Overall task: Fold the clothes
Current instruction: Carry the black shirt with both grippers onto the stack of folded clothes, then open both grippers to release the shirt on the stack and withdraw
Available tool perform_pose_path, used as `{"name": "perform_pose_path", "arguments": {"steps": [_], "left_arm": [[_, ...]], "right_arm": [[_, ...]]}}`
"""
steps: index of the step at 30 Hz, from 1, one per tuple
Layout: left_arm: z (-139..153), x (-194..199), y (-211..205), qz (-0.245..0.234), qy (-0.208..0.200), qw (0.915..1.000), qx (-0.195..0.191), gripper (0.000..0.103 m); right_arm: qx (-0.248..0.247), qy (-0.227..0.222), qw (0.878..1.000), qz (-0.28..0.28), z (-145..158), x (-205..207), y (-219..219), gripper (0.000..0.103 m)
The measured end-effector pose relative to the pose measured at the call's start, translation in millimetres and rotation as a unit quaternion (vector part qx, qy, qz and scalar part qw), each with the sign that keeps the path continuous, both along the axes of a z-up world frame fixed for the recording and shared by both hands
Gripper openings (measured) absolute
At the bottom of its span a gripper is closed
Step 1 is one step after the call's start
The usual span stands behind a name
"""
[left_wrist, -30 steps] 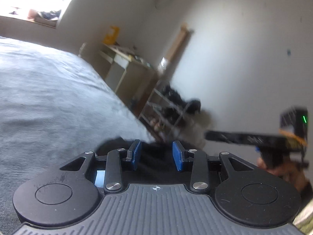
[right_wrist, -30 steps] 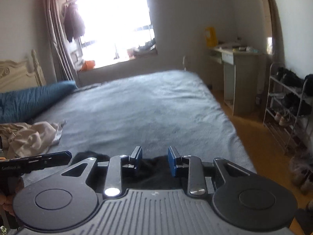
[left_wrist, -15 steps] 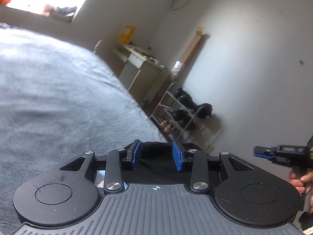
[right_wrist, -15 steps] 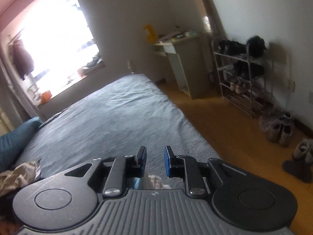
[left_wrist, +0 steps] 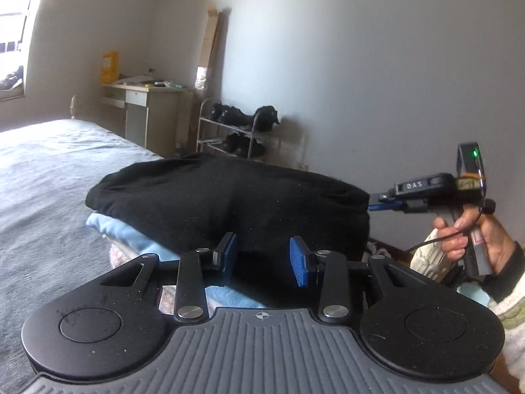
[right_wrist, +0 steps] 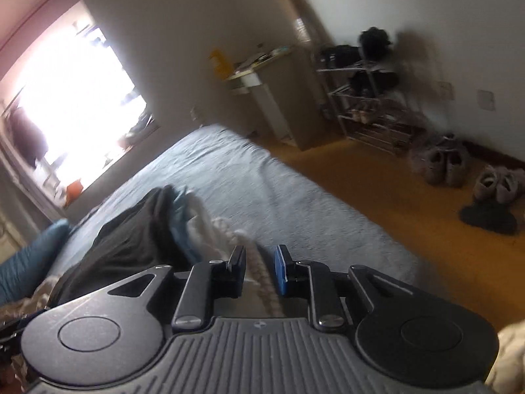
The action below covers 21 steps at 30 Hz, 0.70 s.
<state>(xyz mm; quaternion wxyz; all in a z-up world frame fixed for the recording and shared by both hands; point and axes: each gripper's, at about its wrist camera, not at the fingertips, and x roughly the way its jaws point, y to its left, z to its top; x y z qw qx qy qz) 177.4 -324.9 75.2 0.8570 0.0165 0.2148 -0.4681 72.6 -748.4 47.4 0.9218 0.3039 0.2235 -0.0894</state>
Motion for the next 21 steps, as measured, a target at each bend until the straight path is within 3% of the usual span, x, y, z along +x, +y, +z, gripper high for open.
{"name": "perform_pose_path", "arguments": {"steps": [3, 7, 9, 11, 16, 20, 21], "left_arm": [[10, -18, -3, -0.02, -0.026, 0.9995, -0.002, 0.037], [-6, -37, -24, -0.028, -0.034, 0.998, 0.044, 0.039], [-16, -45, -23, -0.013, -0.04, 0.9981, 0.046, 0.039], [-16, -54, -8, 0.0, -0.019, 0.9994, 0.029, 0.039], [-9, -88, 37, 0.031, 0.008, 0.9995, 0.007, 0.048], [-4, -116, 64, 0.056, 0.023, 0.9982, 0.003, 0.057], [-3, -123, 69, 0.062, 0.029, 0.9976, 0.0, 0.062]], "right_arm": [[-0.021, -0.042, 0.998, 0.029, 17, -16, 20, 0.021], [-0.056, -0.05, 0.993, 0.093, 29, 0, 58, 0.021], [-0.055, -0.011, 0.995, 0.087, 14, 12, 59, 0.021], [-0.058, 0.027, 0.996, 0.06, -2, 12, 54, 0.022], [-0.1, 0.053, 0.993, -0.024, -10, -51, 48, 0.025], [-0.153, 0.028, 0.988, -0.001, 17, -114, 91, 0.031], [-0.168, 0.014, 0.986, 0.007, 29, -130, 106, 0.042]]}}
